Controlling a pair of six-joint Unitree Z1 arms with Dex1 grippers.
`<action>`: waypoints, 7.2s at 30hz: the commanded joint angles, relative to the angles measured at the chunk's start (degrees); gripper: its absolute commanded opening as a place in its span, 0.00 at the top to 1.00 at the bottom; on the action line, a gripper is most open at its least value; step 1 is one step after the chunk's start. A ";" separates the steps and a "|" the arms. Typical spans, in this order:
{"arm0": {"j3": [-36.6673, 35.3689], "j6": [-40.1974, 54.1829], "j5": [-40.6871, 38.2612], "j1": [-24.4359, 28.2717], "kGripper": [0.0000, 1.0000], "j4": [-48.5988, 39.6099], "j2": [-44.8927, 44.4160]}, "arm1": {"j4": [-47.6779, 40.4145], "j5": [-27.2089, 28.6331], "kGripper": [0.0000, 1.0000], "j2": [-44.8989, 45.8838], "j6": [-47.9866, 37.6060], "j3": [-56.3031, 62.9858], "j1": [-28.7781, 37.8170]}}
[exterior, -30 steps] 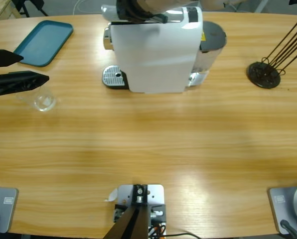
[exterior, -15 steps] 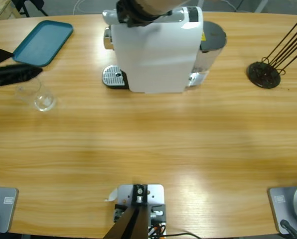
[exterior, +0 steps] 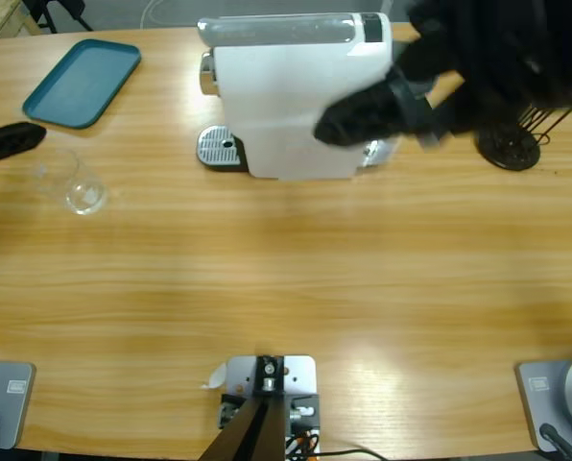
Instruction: Pour coffee
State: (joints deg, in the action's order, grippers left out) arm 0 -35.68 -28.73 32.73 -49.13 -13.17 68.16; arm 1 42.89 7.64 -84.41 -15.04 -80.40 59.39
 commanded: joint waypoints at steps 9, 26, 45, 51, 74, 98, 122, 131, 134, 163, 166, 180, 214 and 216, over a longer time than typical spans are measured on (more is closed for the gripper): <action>16.13 -2.21 4.52 -1.84 0.00 22.45 9.97 | 0.26 -1.58 0.00 2.85 -2.32 6.20 0.81; 22.49 -6.59 7.79 -2.98 0.10 41.42 25.16 | -0.67 -2.83 0.00 0.54 -2.48 6.83 0.81; 20.81 24.26 -4.96 -4.74 1.00 43.21 7.51 | 7.00 -3.55 0.00 8.63 1.14 1.29 0.81; 20.05 40.23 -35.07 7.58 1.00 44.02 5.49 | 8.56 -5.80 0.00 19.11 1.54 8.77 0.81; -0.41 62.90 -81.60 30.50 1.00 57.73 45.60 | 7.82 -8.43 0.00 25.94 0.33 20.67 0.81; -7.11 58.84 -72.09 22.94 1.00 47.51 45.48 | 3.43 -7.68 0.00 25.08 0.37 22.30 0.81; -9.20 59.02 -68.85 20.39 0.65 43.23 45.41 | 3.15 -7.06 0.00 24.29 0.58 21.95 0.81; -8.36 58.44 -70.96 21.36 0.00 43.84 45.13 | 3.08 -7.19 0.00 23.41 0.63 21.84 0.81; -7.60 58.35 -71.88 21.75 0.00 44.56 44.97 | 3.39 -7.36 0.00 23.64 0.63 21.77 0.81; 8.59 41.97 -66.04 28.73 0.00 25.84 2.94 | 16.35 -11.65 0.67 -10.81 6.24 -24.90 -21.35; 6.34 42.00 -64.28 27.71 0.00 22.01 3.12 | 20.64 -11.69 1.00 -16.53 6.99 -32.98 -22.00; -2.84 43.92 -53.91 22.68 0.00 5.71 5.73 | 26.95 -7.55 1.00 -28.79 6.87 -42.40 -22.29; -4.75 40.95 -51.61 21.71 0.00 5.78 11.41 | 26.53 -4.27 1.00 -31.38 8.89 -40.40 -23.80; -4.75 40.95 -51.82 21.71 0.00 5.84 11.64 | 26.19 -4.34 1.00 -31.54 9.07 -39.91 -23.80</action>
State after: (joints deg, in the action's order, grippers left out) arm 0 -40.82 12.73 -18.87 -26.89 -7.05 77.03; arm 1 69.94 3.13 -112.54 -7.05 -123.25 36.65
